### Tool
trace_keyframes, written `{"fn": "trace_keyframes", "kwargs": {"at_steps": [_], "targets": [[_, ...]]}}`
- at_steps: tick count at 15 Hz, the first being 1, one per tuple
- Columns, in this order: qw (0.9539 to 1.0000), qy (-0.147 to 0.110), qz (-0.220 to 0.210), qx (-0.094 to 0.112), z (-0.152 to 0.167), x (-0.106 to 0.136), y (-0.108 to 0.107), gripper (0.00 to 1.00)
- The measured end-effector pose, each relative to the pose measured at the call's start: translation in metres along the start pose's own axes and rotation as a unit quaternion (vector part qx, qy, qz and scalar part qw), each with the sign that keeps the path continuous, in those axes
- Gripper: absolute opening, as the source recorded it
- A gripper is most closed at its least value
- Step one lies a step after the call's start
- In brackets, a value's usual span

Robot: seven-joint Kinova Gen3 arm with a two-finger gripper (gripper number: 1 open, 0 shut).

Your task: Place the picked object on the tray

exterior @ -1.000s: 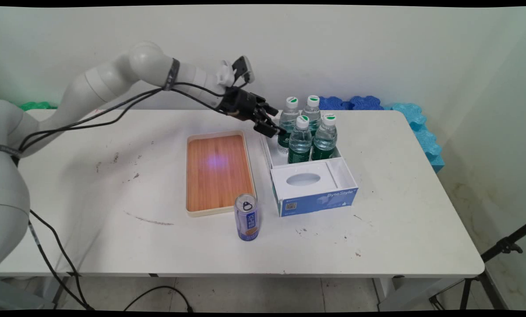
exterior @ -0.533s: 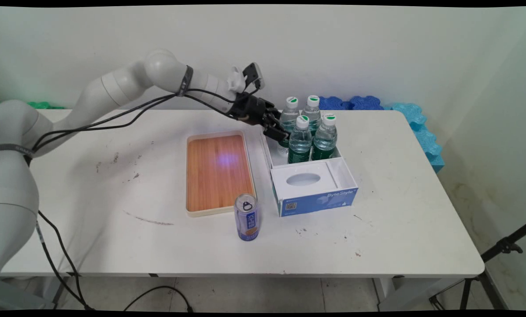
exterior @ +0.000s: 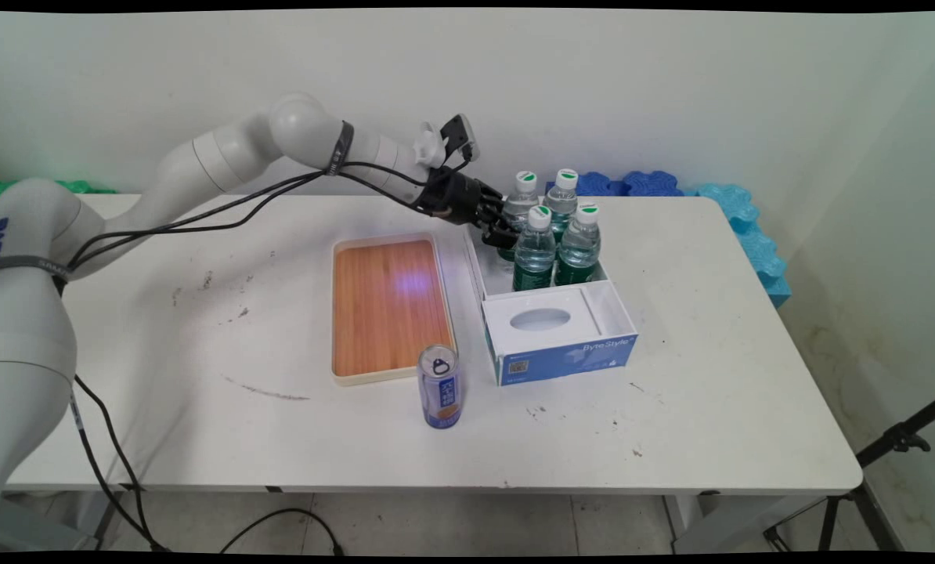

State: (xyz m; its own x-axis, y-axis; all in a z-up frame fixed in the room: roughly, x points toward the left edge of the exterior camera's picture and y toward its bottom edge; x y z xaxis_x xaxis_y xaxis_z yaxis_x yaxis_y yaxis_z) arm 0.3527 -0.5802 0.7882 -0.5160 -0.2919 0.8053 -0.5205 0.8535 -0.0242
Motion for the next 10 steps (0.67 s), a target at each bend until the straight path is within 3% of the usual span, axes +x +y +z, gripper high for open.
{"fn": "trace_keyframes", "kwargs": {"at_steps": [4, 10], "targets": [[0.9999, 0.007, -0.002, 0.008, -0.016, 0.007, -0.002, 0.0], [0.9995, 0.029, 0.0, 0.015, -0.093, 0.023, 0.0, 0.0]]}}
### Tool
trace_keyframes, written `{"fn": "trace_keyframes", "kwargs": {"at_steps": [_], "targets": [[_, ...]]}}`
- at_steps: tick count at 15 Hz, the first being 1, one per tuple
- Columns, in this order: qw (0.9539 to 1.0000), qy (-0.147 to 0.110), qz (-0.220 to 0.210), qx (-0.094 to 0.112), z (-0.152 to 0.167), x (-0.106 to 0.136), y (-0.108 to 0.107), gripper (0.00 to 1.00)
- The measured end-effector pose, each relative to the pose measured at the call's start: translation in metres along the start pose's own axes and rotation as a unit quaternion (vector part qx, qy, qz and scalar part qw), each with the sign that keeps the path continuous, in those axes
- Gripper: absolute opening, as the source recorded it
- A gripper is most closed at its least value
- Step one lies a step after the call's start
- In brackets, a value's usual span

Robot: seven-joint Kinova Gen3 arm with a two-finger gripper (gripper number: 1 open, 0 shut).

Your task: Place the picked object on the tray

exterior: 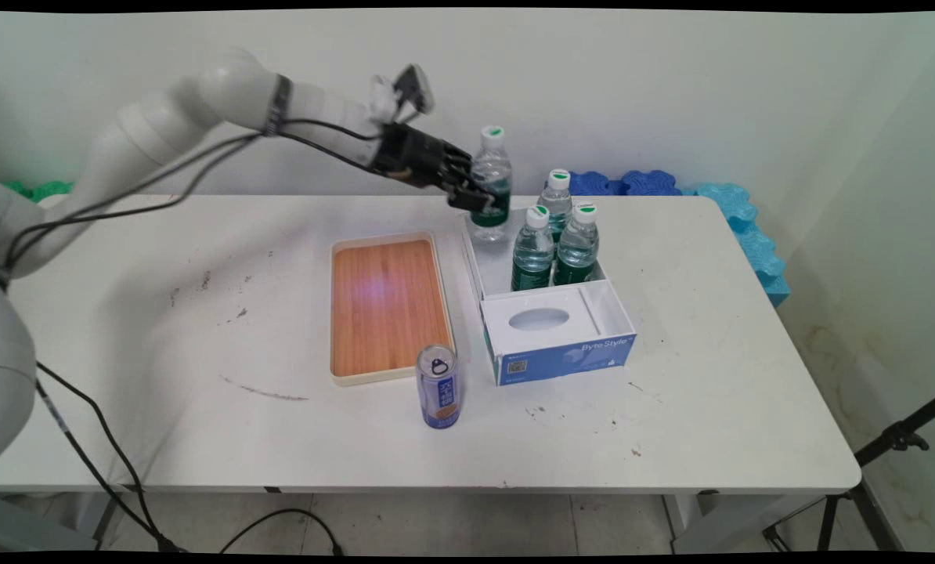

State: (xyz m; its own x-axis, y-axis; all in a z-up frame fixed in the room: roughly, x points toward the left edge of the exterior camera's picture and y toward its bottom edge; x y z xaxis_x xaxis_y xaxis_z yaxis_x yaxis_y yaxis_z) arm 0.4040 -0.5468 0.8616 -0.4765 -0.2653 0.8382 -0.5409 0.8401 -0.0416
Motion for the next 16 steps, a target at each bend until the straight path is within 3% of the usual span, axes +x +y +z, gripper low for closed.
{"fn": "trace_keyframes", "kwargs": {"at_steps": [5, 10, 16], "targets": [[0.9998, -0.008, 0.011, -0.012, -0.084, -0.014, 0.006, 0.0], [0.9988, -0.022, 0.025, -0.036, -0.138, -0.044, 0.021, 0.0], [0.9972, -0.019, 0.032, -0.064, -0.146, -0.067, 0.05, 0.0]]}}
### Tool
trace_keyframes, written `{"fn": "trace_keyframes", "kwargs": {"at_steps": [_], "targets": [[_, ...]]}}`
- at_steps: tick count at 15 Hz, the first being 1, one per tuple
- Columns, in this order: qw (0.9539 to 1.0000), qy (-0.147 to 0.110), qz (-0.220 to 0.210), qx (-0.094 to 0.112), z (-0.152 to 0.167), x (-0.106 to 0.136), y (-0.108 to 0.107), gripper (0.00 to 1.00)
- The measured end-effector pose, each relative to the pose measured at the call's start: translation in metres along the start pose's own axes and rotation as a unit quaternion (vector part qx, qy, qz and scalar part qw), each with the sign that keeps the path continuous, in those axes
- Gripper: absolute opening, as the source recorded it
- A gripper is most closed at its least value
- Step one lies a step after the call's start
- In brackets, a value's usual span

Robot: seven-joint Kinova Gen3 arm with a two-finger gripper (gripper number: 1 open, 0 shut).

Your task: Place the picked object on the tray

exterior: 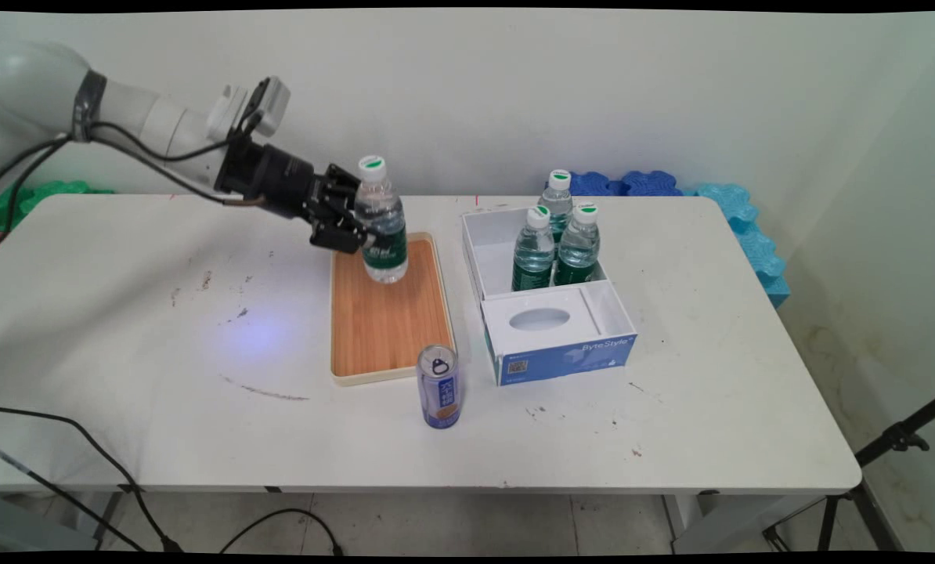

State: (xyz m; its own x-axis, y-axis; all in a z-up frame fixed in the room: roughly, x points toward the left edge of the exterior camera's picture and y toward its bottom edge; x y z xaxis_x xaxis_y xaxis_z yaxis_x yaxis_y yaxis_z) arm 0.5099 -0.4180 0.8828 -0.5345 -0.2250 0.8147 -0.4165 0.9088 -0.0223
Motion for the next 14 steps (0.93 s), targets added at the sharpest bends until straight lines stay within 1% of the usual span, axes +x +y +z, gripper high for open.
{"fn": "trace_keyframes", "kwargs": {"at_steps": [4, 7, 11, 14], "targets": [[0.9998, 0.001, 0.005, -0.02, 0.017, -0.016, 0.018, 0.0], [0.9994, 0.0, 0.011, -0.031, 0.032, -0.031, 0.029, 0.0], [0.9992, 0.0, 0.018, -0.036, 0.049, -0.045, 0.037, 0.0], [0.9992, 0.001, 0.018, -0.036, 0.058, -0.05, 0.04, 0.0]]}}
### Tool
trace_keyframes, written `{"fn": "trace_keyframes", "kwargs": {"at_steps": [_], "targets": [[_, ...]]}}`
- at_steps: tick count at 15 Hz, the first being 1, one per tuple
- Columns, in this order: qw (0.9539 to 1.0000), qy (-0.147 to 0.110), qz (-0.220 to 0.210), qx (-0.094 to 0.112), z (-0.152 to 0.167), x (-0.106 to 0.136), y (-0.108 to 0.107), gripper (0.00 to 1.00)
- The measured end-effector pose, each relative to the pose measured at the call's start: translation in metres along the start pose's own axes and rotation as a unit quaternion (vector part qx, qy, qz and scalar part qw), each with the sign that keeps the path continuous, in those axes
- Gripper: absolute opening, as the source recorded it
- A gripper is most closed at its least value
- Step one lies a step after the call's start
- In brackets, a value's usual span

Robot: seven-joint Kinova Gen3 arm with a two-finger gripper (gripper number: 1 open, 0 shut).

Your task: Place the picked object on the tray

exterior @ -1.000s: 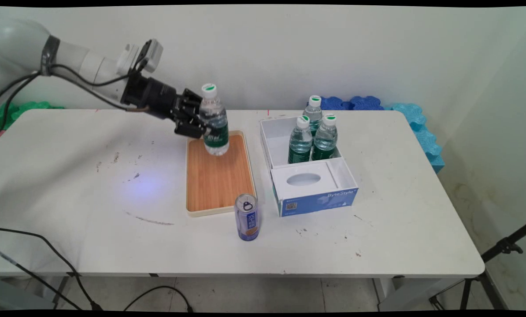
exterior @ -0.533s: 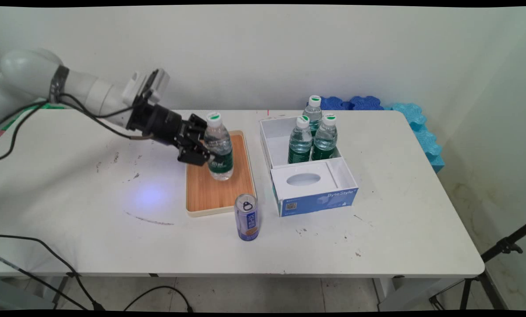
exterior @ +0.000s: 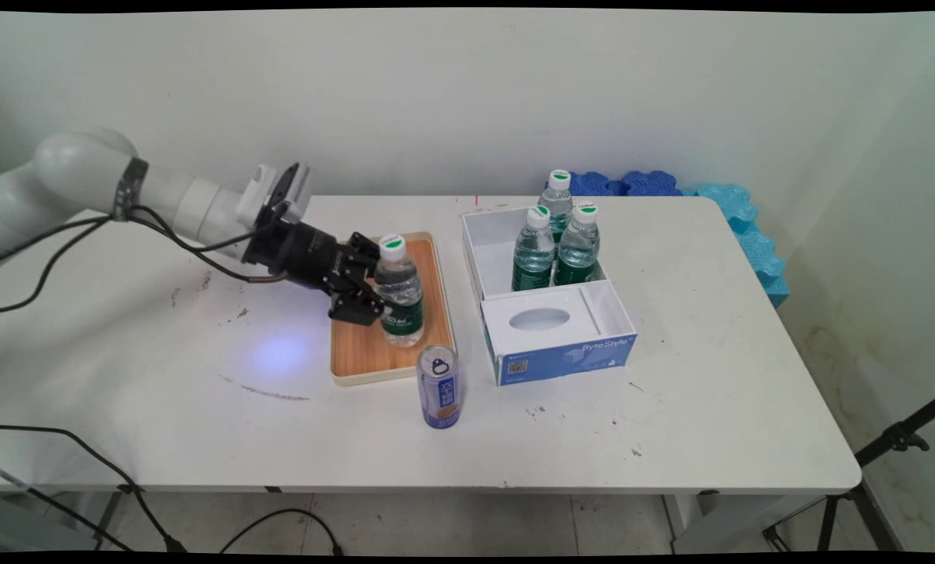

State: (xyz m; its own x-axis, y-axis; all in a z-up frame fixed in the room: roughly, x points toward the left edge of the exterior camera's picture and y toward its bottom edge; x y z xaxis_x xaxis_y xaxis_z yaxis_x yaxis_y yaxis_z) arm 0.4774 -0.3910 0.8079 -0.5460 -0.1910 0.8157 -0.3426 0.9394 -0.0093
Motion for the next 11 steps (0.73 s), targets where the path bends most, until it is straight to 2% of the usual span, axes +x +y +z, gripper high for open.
{"fn": "trace_keyframes", "kwargs": {"at_steps": [7, 8, 11], "targets": [[1.0, 0.005, -0.006, 0.003, 0.017, -0.009, 0.001, 0.0], [1.0, 0.005, -0.006, 0.004, 0.019, -0.009, 0.001, 1.0], [0.9999, 0.005, -0.007, 0.005, 0.023, -0.011, 0.001, 1.0]]}}
